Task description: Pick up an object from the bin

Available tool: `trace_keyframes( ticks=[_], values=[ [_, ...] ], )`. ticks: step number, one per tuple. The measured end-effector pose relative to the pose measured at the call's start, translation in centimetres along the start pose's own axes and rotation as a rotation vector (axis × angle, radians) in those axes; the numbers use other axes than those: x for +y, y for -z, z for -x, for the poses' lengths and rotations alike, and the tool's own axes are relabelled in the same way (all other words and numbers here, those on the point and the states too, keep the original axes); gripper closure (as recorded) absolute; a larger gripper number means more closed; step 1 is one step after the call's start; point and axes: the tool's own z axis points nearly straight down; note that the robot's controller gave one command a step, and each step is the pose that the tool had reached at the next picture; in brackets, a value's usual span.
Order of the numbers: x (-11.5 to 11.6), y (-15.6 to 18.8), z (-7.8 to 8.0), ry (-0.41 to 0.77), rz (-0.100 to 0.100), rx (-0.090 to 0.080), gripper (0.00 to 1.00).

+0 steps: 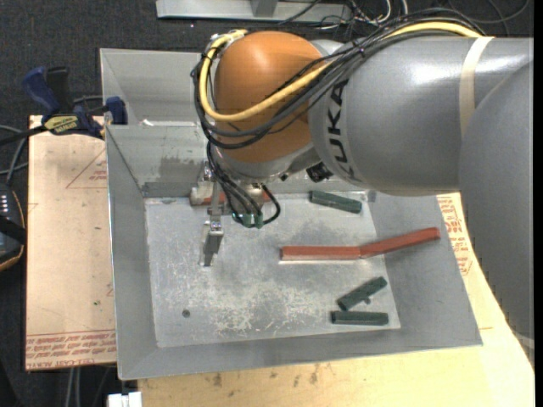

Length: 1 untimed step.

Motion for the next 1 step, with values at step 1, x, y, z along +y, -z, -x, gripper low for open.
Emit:
trace_keyframes(
  ticks=[1],
  values=[
    [-5.50,-0.13,0.22,0.041,0.000,0.000,0.00]
  ],
)
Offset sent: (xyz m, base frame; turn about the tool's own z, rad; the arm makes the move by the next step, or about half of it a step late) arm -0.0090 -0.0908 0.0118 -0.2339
